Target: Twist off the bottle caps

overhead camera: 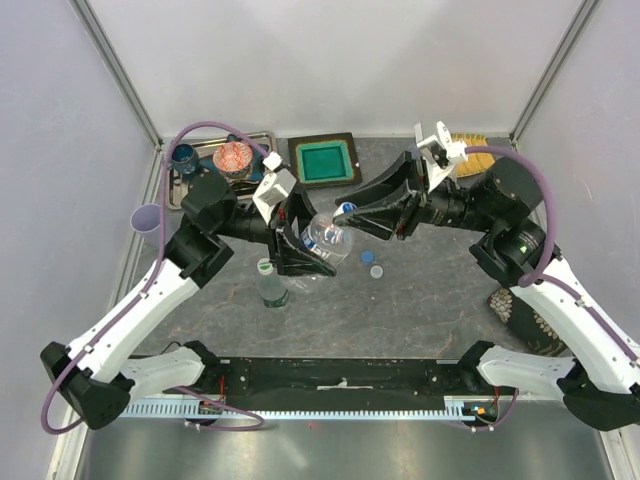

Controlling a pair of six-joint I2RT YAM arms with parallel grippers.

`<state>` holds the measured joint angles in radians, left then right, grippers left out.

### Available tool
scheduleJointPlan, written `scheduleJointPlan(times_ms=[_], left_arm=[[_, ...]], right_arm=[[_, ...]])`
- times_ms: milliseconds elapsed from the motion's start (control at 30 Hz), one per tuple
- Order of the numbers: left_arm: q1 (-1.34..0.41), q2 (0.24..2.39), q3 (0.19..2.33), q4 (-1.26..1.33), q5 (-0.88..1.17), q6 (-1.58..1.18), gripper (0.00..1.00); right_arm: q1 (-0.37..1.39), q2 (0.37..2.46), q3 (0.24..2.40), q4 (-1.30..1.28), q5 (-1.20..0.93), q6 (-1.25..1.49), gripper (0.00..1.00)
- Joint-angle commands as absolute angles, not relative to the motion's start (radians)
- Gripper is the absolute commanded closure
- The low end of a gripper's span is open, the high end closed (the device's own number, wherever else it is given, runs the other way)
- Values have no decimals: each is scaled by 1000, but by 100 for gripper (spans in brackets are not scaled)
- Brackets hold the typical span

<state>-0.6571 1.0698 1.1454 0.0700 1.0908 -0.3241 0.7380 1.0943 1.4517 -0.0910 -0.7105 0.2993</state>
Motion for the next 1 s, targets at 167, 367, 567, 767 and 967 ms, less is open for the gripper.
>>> scheduleJointPlan(times_ms=[167,367,567,767,967], left_arm=[[-620,1181,1193,587,1437,-807,50],[-615,1258,1192,690,1456,-890,50],[-600,1293,1172,715,1453,-896,50],[-581,1286,1157,692,1425,-874,50],[-575,1250,1204,358,1312,-594,50]], right_arm=[[747,1092,1379,115,-1080,425,100],[749,1095,1299,520,-1177,698,100],[749,1088,1328,519,-1181,695,100],[749,1071,1370,335,-1143,571,100],[749,1078,1434,4,-942,407,100]])
